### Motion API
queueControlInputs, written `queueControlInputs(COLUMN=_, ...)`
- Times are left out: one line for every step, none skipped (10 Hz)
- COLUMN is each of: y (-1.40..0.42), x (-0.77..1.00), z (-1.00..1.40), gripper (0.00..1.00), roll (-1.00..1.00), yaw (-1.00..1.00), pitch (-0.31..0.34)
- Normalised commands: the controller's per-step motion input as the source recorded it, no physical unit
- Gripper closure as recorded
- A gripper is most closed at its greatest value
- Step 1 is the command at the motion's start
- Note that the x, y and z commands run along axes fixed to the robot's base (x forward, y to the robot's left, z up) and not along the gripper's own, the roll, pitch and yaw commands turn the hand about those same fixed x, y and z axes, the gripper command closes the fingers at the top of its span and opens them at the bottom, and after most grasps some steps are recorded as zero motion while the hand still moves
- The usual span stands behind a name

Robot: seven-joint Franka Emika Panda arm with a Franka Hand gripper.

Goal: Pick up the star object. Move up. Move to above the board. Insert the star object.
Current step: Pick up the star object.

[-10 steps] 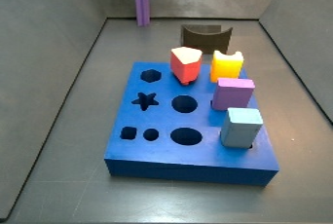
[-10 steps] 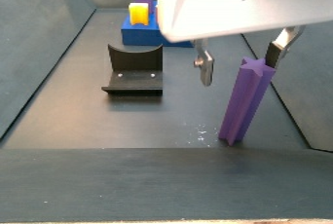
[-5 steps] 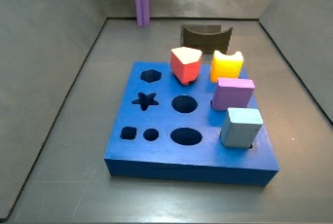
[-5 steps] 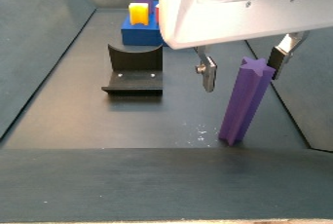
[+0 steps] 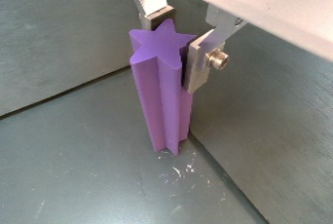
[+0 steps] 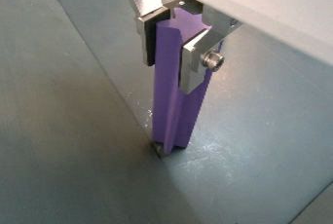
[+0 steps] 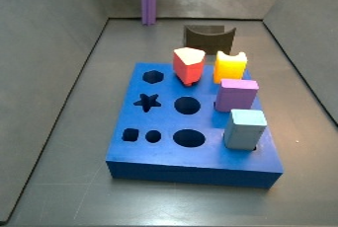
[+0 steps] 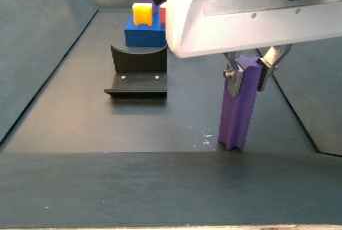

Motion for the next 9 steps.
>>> queueControlInputs(y=0.0, x=0.0, z=0.0, gripper=1.0, roll=0.0, yaw=0.0, pitch=0.0)
queueControlInputs(y=0.0, x=0.0, z=0.0, gripper=1.0, roll=0.0, yaw=0.0, pitch=0.0)
queueControlInputs(y=0.0, x=0.0, z=0.0, gripper=1.0, roll=0.0, yaw=0.0, pitch=0.0)
queueControlInputs(y=0.0, x=0.0, z=0.0, gripper=1.0, roll=0.0, yaw=0.0, pitch=0.0)
queueControlInputs(y=0.0, x=0.0, z=0.0, gripper=1.0, roll=0.0, yaw=0.0, pitch=0.0)
queueControlInputs(y=0.0, x=0.0, z=0.0, gripper=1.0, roll=0.0, yaw=0.0, pitch=0.0)
queueControlInputs(y=0.0, x=0.0, z=0.0, gripper=1.0, roll=0.0, yaw=0.0, pitch=0.0)
queueControlInputs(y=0.0, x=0.0, z=0.0, gripper=1.0, roll=0.0, yaw=0.0, pitch=0.0)
queueControlInputs(y=0.0, x=0.0, z=0.0, gripper=1.0, roll=0.0, yaw=0.0, pitch=0.0)
